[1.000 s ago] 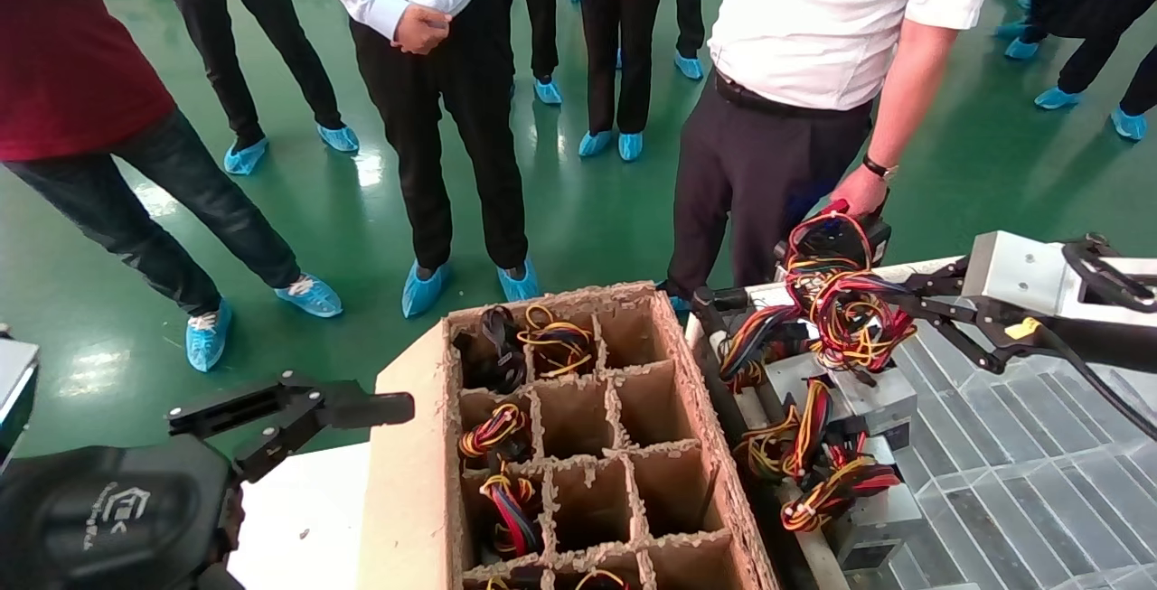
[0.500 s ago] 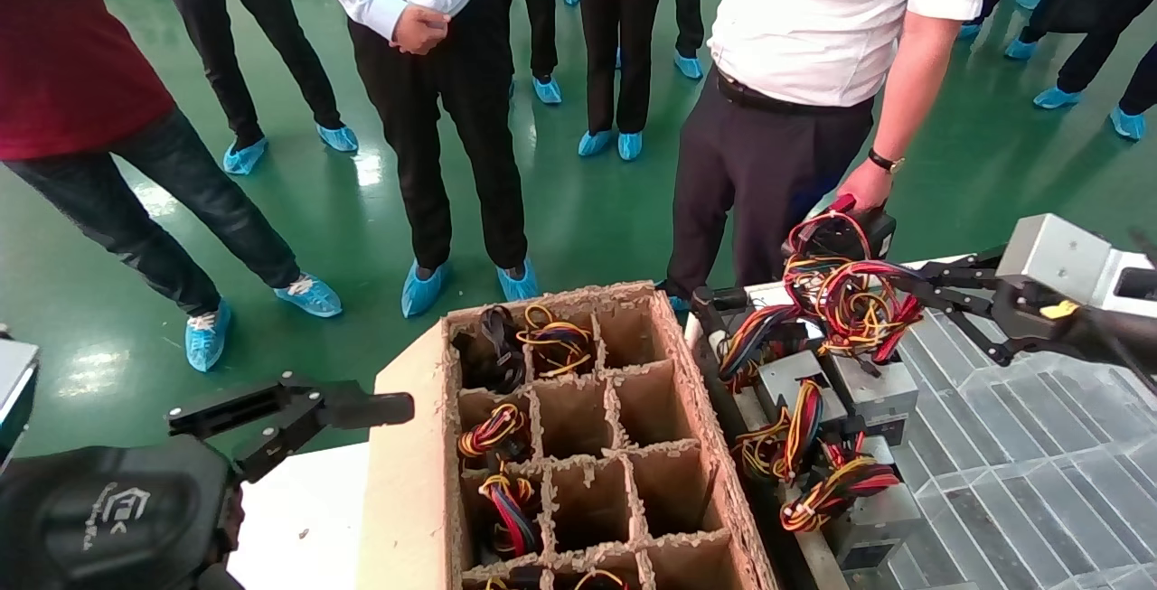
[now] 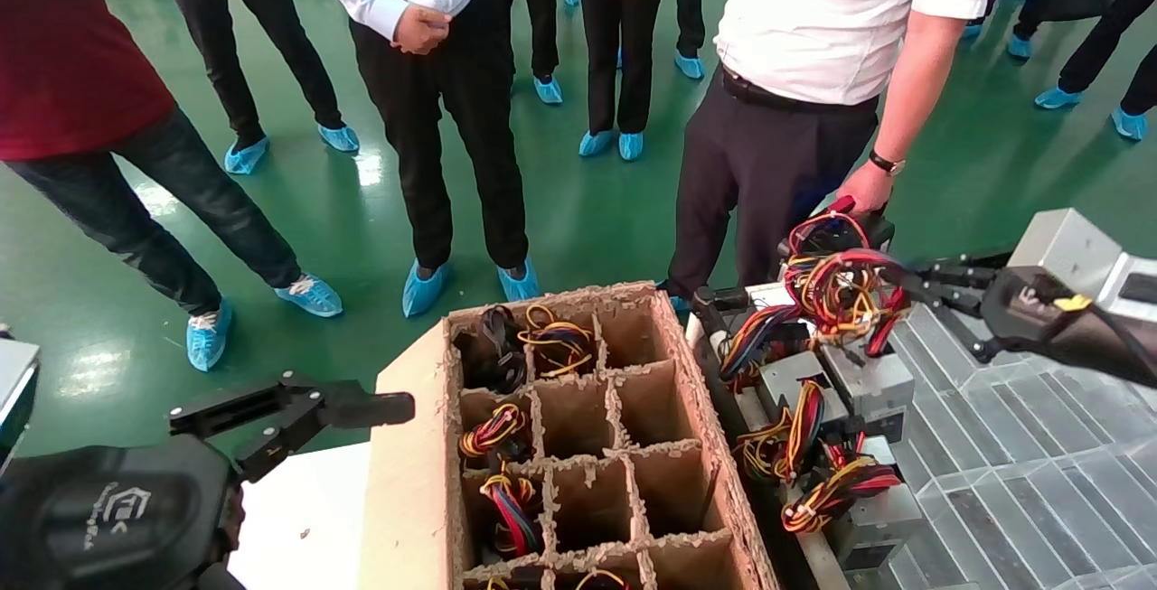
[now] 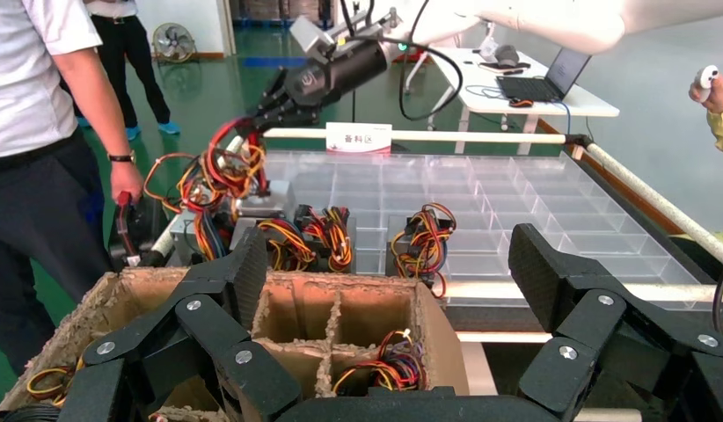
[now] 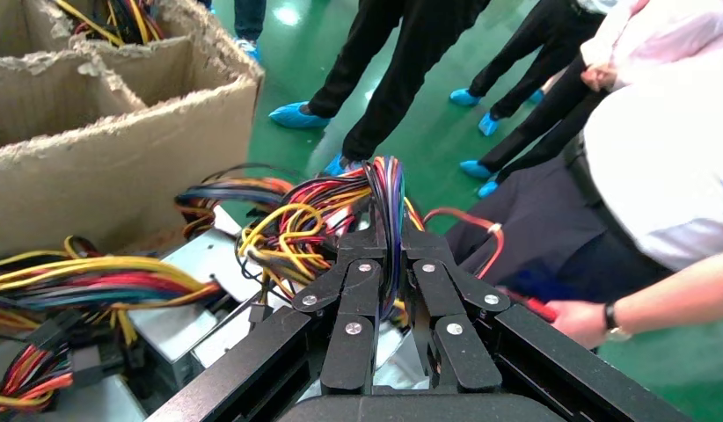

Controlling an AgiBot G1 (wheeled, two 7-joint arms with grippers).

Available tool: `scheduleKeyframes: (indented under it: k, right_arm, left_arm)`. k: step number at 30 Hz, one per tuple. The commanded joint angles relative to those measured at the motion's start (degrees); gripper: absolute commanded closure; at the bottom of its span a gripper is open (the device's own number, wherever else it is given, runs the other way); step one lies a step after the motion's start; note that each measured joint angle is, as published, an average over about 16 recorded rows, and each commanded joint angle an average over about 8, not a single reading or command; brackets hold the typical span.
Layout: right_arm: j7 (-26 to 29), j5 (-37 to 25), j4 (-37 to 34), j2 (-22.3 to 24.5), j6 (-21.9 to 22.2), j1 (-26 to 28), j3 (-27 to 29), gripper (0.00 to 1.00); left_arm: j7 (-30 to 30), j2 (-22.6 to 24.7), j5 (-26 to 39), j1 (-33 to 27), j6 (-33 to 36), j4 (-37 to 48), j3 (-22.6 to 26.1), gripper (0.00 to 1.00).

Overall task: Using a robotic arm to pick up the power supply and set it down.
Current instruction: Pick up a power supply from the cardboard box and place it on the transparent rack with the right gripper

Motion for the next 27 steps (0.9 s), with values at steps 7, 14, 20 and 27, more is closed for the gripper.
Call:
scheduleKeyframes:
  k: [7,14,20,27]
  right_arm:
    - [-2.5,3.7,-4.5,-0.4,-0.3,-2.6,2.1,1.0]
    - [-5.2,6.0,-8.7,-0.3,-0.3,-4.5,3.7,1.0]
    - [-7.3,6.3,-12.0,-0.5,-0.7,-4.7,4.0,1.0]
    - [-8.3,5.3,-14.7,-0.6,-1.5,-3.4,3.3,0.67]
  left_arm:
    - [0.0,0.0,0.0,0.0,0.0,0.0,0.0,0.0]
    - [0.0,0.0,0.0,0.0,0.0,0.0,0.0,0.0]
    - [0.0,0.0,0.0,0.0,0.0,0.0,0.0,0.0]
    - [0.0,0.0,0.0,0.0,0.0,0.0,0.0,0.0]
